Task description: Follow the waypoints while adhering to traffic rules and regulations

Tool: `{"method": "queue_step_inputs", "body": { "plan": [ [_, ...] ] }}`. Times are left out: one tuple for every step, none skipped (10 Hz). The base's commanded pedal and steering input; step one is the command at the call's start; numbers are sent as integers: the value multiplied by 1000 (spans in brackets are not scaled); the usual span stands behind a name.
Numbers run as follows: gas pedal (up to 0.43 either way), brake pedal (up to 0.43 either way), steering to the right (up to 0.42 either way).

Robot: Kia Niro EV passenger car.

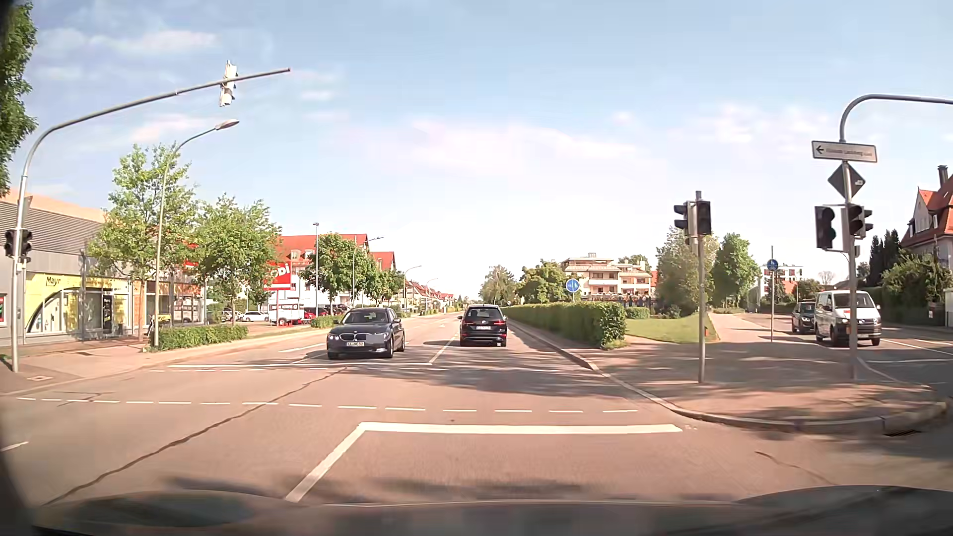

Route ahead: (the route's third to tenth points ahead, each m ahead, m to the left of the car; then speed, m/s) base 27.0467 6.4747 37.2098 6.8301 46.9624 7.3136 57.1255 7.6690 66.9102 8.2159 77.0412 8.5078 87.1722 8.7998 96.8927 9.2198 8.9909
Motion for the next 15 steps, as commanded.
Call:
{"method": "queue_step_inputs", "body": {
  "plan": [
    [138, 0, -10],
    [138, 0, -10],
    [138, 0, -10],
    [138, 0, -10],
    [138, 0, -10],
    [138, 0, -10],
    [138, 0, -10],
    [138, 0, -10],
    [138, 0, -10],
    [138, 0, -10],
    [138, 0, -10],
    [138, 0, -10],
    [150, 0, -11],
    [150, 0, -11],
    [150, 0, -11]
  ]
}}
